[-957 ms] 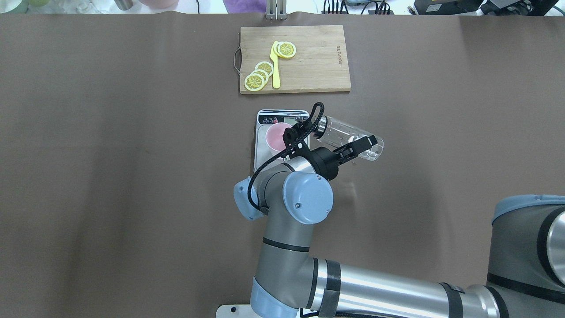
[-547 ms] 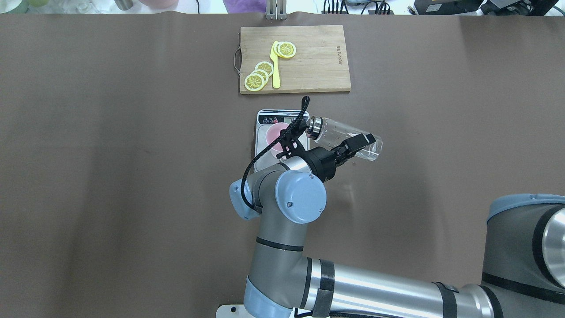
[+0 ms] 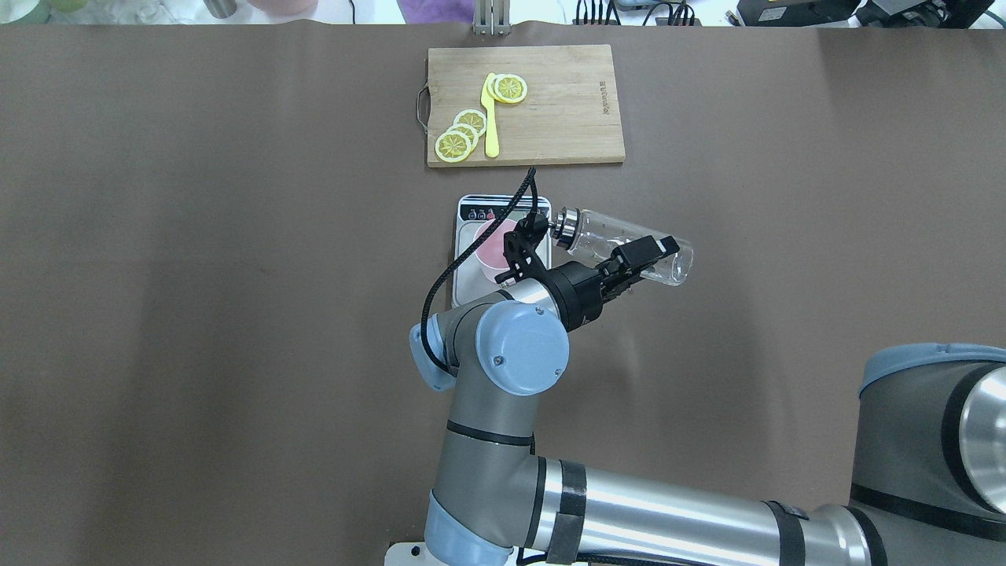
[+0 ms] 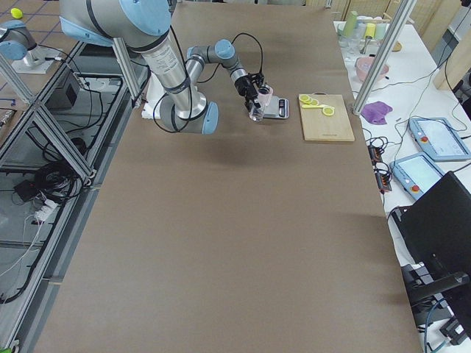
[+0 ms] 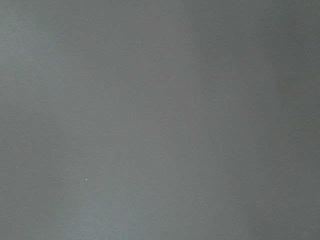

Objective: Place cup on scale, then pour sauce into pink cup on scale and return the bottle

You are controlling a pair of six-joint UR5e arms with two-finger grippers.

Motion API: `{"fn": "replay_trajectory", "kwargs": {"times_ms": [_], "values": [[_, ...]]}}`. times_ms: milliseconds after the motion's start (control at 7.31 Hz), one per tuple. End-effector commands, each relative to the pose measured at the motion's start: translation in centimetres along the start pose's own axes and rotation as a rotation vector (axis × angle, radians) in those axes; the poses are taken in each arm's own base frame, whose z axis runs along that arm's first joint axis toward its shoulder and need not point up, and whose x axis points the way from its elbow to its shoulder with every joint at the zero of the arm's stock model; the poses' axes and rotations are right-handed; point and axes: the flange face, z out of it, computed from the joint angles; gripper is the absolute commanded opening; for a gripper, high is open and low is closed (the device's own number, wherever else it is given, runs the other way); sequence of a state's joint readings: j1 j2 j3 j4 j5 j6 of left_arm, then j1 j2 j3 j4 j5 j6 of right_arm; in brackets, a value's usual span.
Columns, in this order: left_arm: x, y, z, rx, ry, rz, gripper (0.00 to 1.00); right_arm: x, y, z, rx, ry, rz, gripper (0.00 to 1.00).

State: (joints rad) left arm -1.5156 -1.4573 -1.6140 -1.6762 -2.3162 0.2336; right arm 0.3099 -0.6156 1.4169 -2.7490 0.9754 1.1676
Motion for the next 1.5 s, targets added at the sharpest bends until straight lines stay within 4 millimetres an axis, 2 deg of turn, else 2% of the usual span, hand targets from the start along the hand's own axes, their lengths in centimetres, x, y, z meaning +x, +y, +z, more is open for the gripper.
{"fn": "replay_trajectory", "kwargs": {"times_ms": [0, 273, 547, 957, 1367], "values": [[0.0, 0.0, 0.1, 0.000, 0.000, 0.000, 0.98, -0.7, 0.1, 0.5, -0.011, 0.026, -0.006, 0.00], [0.0, 0.0, 0.1, 0.000, 0.000, 0.000, 0.98, -1.2, 0.2, 1.0, -0.025, 0.062, -0.005, 0.00], [0.0, 0.0, 0.1, 0.000, 0.000, 0.000, 0.98, -1.1, 0.1, 0.6, -0.050, 0.108, -0.011, 0.00], [0.0, 0.0, 0.1, 0.000, 0.000, 0.000, 0.98, -3.0, -0.5, 0.4, -0.093, 0.159, -0.012, 0.00], [0.0, 0.0, 0.1, 0.000, 0.000, 0.000, 0.98, -2.8, 0.1, 0.5, -0.115, 0.209, -0.020, 0.00]]}}
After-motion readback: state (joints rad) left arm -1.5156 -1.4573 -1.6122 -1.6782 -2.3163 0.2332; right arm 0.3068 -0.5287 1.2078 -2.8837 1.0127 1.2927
